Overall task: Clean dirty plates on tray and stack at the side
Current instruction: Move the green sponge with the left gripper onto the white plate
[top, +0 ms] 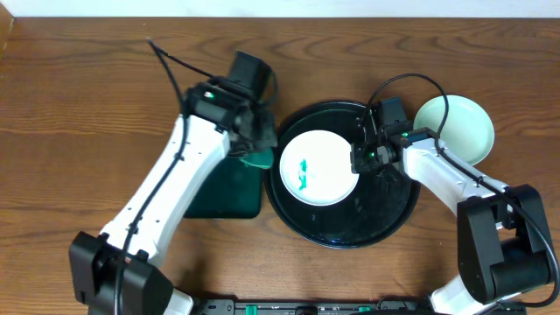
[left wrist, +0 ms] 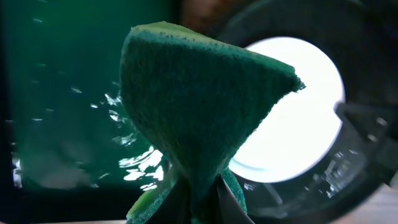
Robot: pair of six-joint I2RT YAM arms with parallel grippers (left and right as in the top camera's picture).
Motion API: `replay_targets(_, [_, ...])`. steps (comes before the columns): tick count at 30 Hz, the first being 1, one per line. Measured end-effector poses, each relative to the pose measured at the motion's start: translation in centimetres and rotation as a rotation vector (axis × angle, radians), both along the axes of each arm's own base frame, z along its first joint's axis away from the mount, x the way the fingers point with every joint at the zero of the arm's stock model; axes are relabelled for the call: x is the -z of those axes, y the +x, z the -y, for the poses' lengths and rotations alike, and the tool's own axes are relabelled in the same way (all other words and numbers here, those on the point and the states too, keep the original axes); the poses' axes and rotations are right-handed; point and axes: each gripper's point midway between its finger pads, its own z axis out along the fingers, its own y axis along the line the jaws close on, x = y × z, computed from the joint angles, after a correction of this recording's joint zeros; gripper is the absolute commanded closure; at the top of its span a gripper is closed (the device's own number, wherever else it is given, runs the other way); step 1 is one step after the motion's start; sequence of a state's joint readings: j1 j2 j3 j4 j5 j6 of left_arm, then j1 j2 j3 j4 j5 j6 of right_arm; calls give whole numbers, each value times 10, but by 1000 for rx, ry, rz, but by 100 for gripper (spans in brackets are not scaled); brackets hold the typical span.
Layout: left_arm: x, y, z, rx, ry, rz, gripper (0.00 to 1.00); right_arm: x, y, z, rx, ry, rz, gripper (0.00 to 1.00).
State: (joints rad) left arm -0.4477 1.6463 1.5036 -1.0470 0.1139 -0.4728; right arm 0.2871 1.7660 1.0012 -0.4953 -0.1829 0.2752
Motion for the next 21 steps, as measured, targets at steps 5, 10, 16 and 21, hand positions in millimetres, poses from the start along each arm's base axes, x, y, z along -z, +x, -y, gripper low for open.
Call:
replay_targets(5, [8,-8,33,53,-17,-10,93,2,-4,1,12,2,-18,75])
replay_targets(10, [32,-6,55,85,-7,-39,93,0,0,-1,-17,0,6,80])
replay_targets(16, [72,-3,68,77,22,-107,93,0,1,-1,-33,-4,16,83])
replay_targets(21, [87,-2,71,63,23,-138,93,-2,9,0,-40,-17,52,87])
